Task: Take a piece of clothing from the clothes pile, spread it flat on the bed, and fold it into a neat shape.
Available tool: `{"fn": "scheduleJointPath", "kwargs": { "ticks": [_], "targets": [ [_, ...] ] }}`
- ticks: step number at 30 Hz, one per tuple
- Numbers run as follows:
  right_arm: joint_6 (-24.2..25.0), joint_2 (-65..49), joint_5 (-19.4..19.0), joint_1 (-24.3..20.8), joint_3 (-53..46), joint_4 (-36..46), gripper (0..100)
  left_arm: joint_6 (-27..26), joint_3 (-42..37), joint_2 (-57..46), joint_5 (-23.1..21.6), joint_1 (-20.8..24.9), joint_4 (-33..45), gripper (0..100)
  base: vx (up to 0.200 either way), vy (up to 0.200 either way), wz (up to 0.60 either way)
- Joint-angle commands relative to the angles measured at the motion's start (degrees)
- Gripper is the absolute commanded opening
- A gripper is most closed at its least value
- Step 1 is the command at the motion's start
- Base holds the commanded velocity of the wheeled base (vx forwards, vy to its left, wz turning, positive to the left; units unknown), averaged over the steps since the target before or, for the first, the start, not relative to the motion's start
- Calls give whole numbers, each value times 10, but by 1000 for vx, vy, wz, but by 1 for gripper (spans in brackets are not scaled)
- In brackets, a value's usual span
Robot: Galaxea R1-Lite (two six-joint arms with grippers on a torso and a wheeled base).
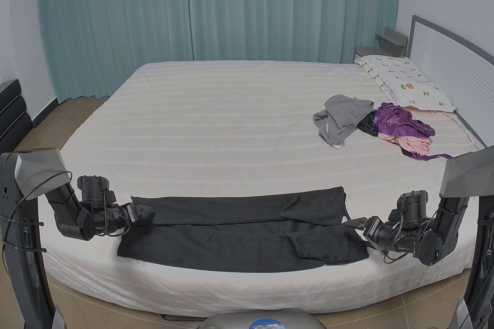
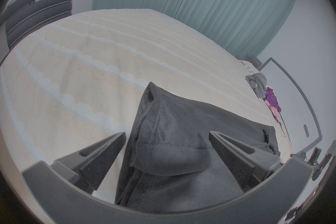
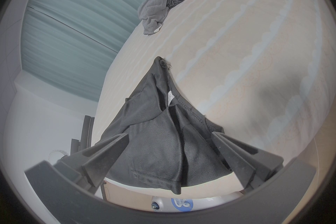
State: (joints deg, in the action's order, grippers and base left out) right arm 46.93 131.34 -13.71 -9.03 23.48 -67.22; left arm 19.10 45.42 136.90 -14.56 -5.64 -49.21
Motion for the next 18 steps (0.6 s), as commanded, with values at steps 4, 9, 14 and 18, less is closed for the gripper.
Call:
{"fn": "scheduleJointPath", "kwargs": {
  "ticks": [4,9,14,18],
  "targets": [
    [0,2,0,-1,0,0,100,-6,-20,9,6,5,-23,100,0,0,0],
    [0,2,0,-1,0,0,100,-27,-29,7,40,6,-24,100,0,0,0],
    [0,2,0,-1,0,0,100,-25,-26,18,43,20,-24,100,0,0,0],
    [0,2,0,-1,0,0,100,-23,-28,20,44,25,-24,100,0,0,0]
  ]
}}
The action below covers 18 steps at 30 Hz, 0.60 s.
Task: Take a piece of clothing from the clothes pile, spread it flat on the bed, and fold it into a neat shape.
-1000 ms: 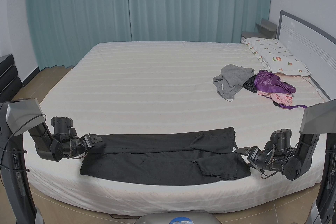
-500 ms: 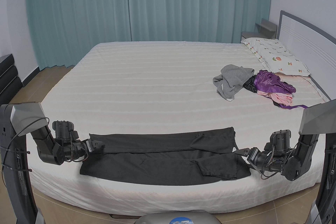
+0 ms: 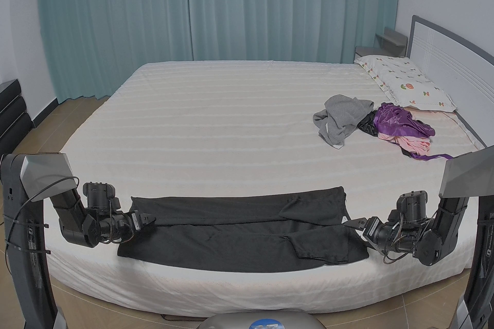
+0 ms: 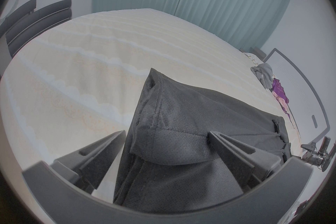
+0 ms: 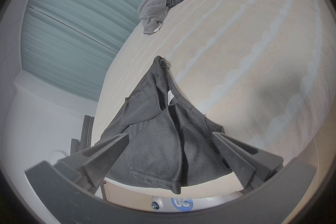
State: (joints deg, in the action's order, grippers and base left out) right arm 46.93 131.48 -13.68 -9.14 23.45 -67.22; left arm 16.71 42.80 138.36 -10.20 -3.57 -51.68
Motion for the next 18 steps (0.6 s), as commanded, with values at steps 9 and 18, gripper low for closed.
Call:
{"fn": "scheduleJointPath", "kwargs": {
  "ticks": [9,18],
  "targets": [
    [0,1,0,0,0,0,100,1,-8,0,1,4,-4,0,0,0,0],
    [0,1,0,0,0,0,100,2,-35,-27,1,-3,-31,0,0,0,0]
  ]
}}
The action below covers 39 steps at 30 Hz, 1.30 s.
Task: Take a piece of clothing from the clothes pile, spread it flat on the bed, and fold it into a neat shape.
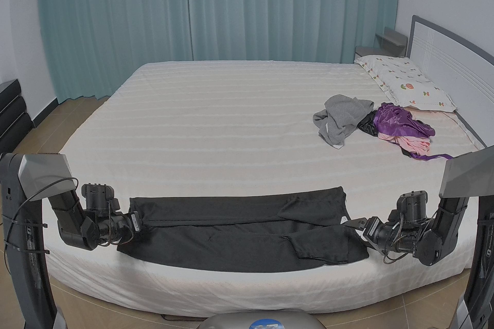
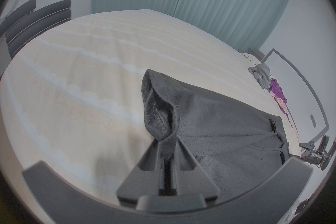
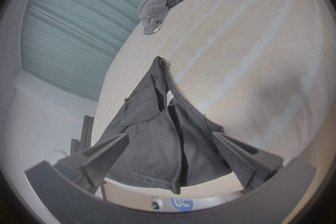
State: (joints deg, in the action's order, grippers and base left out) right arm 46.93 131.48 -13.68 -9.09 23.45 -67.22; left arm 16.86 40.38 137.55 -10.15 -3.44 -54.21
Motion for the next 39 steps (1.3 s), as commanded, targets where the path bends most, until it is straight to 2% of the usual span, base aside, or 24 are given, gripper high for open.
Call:
{"fn": "scheduleJointPath", "kwargs": {
  "ticks": [1,12,21,39],
  "targets": [
    [0,1,0,0,0,0,100,2,-16,-31,0,-6,-5,0,0,0,0],
    [1,-1,-1,0,2,0,100,18,-20,-47,0,-5,-5,0,0,0,0],
    [23,-3,-1,0,5,0,100,34,-20,-46,0,-6,-5,0,0,0,0],
    [23,-2,0,0,3,-1,100,34,-20,-42,0,-5,-5,0,0,0,0]
  ]
}}
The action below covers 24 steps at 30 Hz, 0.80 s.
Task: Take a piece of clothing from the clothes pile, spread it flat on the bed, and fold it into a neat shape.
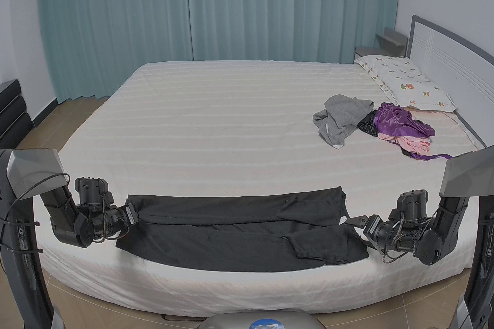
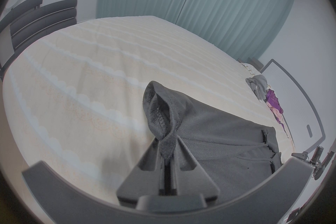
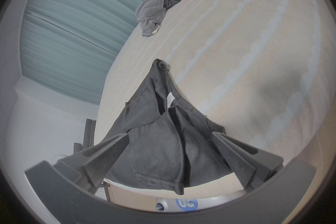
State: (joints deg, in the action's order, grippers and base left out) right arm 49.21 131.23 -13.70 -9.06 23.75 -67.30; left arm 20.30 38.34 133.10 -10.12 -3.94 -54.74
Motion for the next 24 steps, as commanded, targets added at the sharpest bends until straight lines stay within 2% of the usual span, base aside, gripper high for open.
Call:
{"fn": "scheduleJointPath", "kwargs": {
  "ticks": [1,3,8,14,21,24],
  "targets": [
    [0,1,0,-1,1,0,100,0,1,3,0,0,0,0,0,0,0],
    [0,1,0,-1,1,0,100,0,1,5,0,0,0,0,0,0,0],
    [0,1,0,-1,0,0,100,1,2,4,0,0,0,0,-200,0,0],
    [0,1,0,-1,1,0,100,1,6,5,0,2,0,0,0,0,0],
    [0,1,0,-1,1,0,100,35,13,3,4,9,1,0,0,0,0],
    [0,1,0,-1,1,0,100,35,14,3,7,11,1,0,0,-200,0]
  ]
}}
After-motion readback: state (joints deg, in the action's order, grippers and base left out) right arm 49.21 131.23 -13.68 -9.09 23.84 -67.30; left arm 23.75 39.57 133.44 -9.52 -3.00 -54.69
